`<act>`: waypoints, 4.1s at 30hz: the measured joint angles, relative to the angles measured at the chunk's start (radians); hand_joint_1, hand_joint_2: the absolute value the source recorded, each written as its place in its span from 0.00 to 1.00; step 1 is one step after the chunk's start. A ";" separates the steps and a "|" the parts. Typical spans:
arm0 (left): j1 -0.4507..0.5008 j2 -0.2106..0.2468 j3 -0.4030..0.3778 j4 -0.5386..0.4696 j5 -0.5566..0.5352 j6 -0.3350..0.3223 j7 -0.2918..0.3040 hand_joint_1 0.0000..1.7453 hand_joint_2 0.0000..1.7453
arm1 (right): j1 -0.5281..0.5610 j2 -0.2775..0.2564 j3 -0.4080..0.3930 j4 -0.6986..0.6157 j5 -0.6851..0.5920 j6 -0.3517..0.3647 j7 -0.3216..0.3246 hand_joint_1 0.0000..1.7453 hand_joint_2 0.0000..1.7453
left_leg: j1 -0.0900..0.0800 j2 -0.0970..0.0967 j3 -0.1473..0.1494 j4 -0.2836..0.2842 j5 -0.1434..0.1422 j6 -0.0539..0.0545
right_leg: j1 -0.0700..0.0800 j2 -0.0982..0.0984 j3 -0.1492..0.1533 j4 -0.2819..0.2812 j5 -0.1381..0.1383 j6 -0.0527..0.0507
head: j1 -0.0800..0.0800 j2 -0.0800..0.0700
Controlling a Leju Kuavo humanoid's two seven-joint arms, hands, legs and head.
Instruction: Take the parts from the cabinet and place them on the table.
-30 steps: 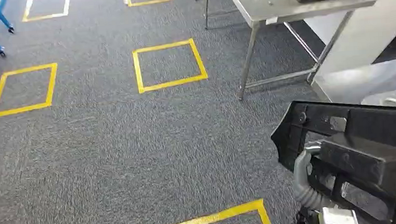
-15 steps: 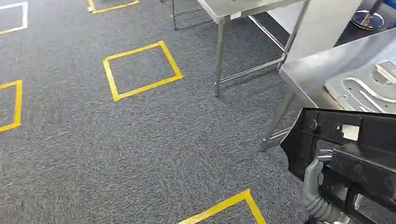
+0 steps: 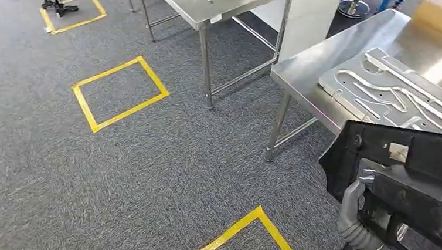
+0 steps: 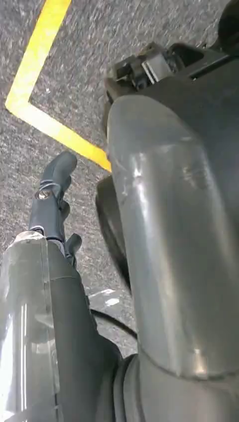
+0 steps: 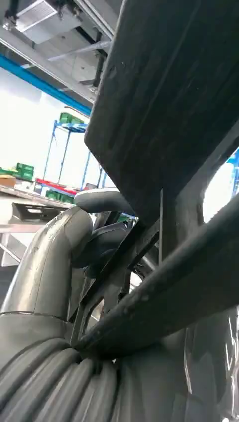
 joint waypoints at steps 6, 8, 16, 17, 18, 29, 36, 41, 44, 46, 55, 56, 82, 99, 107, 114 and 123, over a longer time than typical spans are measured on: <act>0.005 -0.005 -0.006 0.000 -0.007 -0.002 0.002 0.00 0.00 | -0.001 0.000 0.001 -0.004 0.001 0.000 0.001 1.00 1.00 | 0.004 0.078 0.002 -0.019 0.010 0.027 | -0.002 -0.122 -0.134 0.273 -0.138 0.022 | 0.012 0.000; 0.004 -0.005 -0.007 0.000 -0.007 -0.001 0.002 0.00 0.00 | -0.001 0.000 0.001 -0.004 0.001 -0.001 0.002 1.00 1.00 | 0.004 0.103 0.003 -0.019 0.007 0.025 | -0.003 -0.128 -0.130 0.261 -0.102 0.024 | 0.013 0.000; -0.004 -0.008 -0.019 0.000 -0.017 -0.001 0.005 0.00 0.00 | -0.004 0.000 0.002 -0.005 0.005 -0.003 0.004 1.00 1.00 | -0.007 0.179 0.035 -0.025 -0.014 -0.012 | 0.017 -0.171 0.009 -0.013 -0.001 -0.016 | 0.013 0.000; -0.005 -0.008 -0.020 0.000 -0.017 0.000 0.005 0.00 0.00 | -0.002 0.000 0.003 -0.005 0.006 -0.003 0.004 1.00 1.00 | -0.001 0.141 0.033 -0.010 -0.026 -0.019 | 0.008 -0.162 0.016 -0.021 0.005 -0.023 | 0.011 0.000; -0.003 -0.008 -0.021 0.000 -0.018 0.000 0.005 0.00 0.00 | -0.007 0.000 0.004 -0.005 0.006 -0.003 0.004 1.00 1.00 | 0.000 0.096 0.015 0.031 -0.055 -0.021 | 0.006 -0.152 0.016 -0.022 0.006 -0.029 | 0.010 0.000; 0.002 -0.022 -0.026 0.001 -0.030 0.033 0.020 0.00 0.00 | -0.009 0.001 0.010 -0.001 0.005 -0.008 0.013 1.00 1.00 | 0.004 -0.011 -0.012 0.004 0.007 -0.005 | 0.005 -0.017 0.002 0.005 -0.003 -0.010 | 0.009 0.000; 0.004 -0.032 -0.030 0.001 -0.032 0.038 0.021 0.00 0.00 | -0.011 0.000 0.010 0.003 0.002 -0.008 0.018 1.00 1.00 | 0.004 0.068 -0.002 -0.019 0.022 0.028 | -0.002 -0.122 -0.111 0.227 -0.123 0.026 | 0.021 0.000; 0.002 -0.035 -0.032 0.001 -0.037 0.043 0.021 0.00 0.00 | -0.011 0.000 0.010 0.010 0.002 -0.007 0.022 1.00 1.00 | 0.004 0.130 0.010 -0.018 0.010 0.018 | -0.003 -0.171 -0.021 0.059 0.000 0.023 | 0.021 0.000; 0.002 -0.035 -0.032 0.001 -0.037 0.043 0.021 0.00 0.00 | -0.015 0.000 0.010 0.011 0.002 -0.007 0.023 1.00 1.00 | -0.004 0.155 0.018 -0.019 0.001 0.001 | 0.014 -0.199 0.008 -0.005 -0.001 0.000 | 0.020 0.000; 0.000 -0.036 -0.032 0.001 -0.037 0.043 0.021 0.00 0.00 | -0.012 0.000 0.010 0.011 0.002 -0.007 0.026 1.00 1.00 | -0.004 0.176 0.029 -0.025 -0.001 -0.009 | 0.016 -0.174 0.003 -0.007 -0.001 -0.009 | 0.020 0.000; 0.002 -0.034 -0.028 0.001 -0.014 0.023 0.022 0.00 0.00 | -0.019 0.000 0.010 0.025 0.000 0.005 0.041 1.00 1.00 | 0.004 0.055 -0.083 0.190 -0.059 -0.026 | 0.005 -0.063 0.017 -0.016 0.006 -0.035 | 0.012 0.000; 0.002 -0.032 -0.028 0.001 -0.014 0.014 0.021 0.00 0.00 | -0.020 0.000 0.010 0.025 0.000 0.006 0.043 1.00 1.00 | 0.005 0.039 -0.041 0.090 -0.002 -0.022 | 0.004 -0.047 0.017 -0.010 0.004 -0.032 | 0.013 0.000; -0.001 0.012 -0.018 0.001 0.003 -0.026 -0.019 0.00 0.00 | -0.058 -0.002 0.012 0.057 0.001 0.031 0.057 1.00 1.00 | 0.007 0.071 -0.029 0.140 -0.110 -0.034 | 0.001 -0.133 0.002 -0.020 0.020 -0.033 | 0.013 0.000; 0.008 0.033 0.012 0.001 0.036 -0.046 -0.025 0.00 0.00 | -0.064 -0.003 0.012 0.084 0.032 0.027 0.076 1.00 1.00 | 0.010 0.036 0.005 -0.035 0.038 0.014 | -0.006 -0.124 -0.131 0.255 -0.121 0.031 | 0.027 0.000; -0.001 0.035 0.059 0.001 0.089 -0.090 0.008 0.00 0.00 | -0.067 -0.004 0.018 0.097 0.047 0.029 0.081 1.00 1.00 | 0.007 0.056 0.017 -0.037 -0.007 -0.027 | -0.005 -0.139 0.003 -0.009 -0.018 0.006 | 0.027 0.000; 0.002 0.035 0.082 0.001 0.096 -0.097 0.002 0.00 0.00 | -0.066 -0.004 0.028 0.103 0.049 0.034 0.081 1.00 1.00 | 0.012 0.058 -0.145 0.274 -0.107 -0.043 | 0.004 -0.131 0.081 -0.024 -0.056 -0.045 | 0.012 0.000; 0.008 0.041 0.093 0.001 0.097 -0.094 0.002 0.00 0.00 | -0.066 -0.005 0.037 0.113 0.049 0.033 0.082 1.00 1.00 | -0.022 0.050 -0.097 0.010 0.080 0.012 | 0.004 -0.111 0.215 -0.037 -0.149 -0.014 | 0.016 0.000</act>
